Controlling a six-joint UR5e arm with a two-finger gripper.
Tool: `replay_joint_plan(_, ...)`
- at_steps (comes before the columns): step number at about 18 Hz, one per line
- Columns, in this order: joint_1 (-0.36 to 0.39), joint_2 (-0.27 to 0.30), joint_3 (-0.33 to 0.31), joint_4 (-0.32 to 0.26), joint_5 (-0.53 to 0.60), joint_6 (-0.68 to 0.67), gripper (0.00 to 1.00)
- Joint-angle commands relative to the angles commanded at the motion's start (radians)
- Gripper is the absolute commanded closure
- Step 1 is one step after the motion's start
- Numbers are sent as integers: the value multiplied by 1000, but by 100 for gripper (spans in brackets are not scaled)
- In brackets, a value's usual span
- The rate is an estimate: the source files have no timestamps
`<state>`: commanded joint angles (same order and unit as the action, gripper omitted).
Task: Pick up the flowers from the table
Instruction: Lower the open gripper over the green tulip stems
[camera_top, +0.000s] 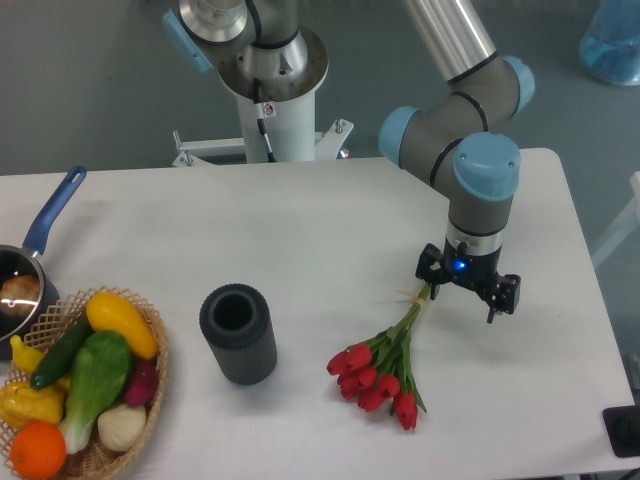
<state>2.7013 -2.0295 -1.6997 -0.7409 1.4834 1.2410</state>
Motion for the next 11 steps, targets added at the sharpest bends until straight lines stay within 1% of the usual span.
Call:
replay_joint_plan(4,-3,2,2,2,-2,-2,0)
replay_joint_plan(6,-17,-12,0,3,2,-3,0)
replay_joint_plan(11,-23,-17,-18,0,3,-2,0)
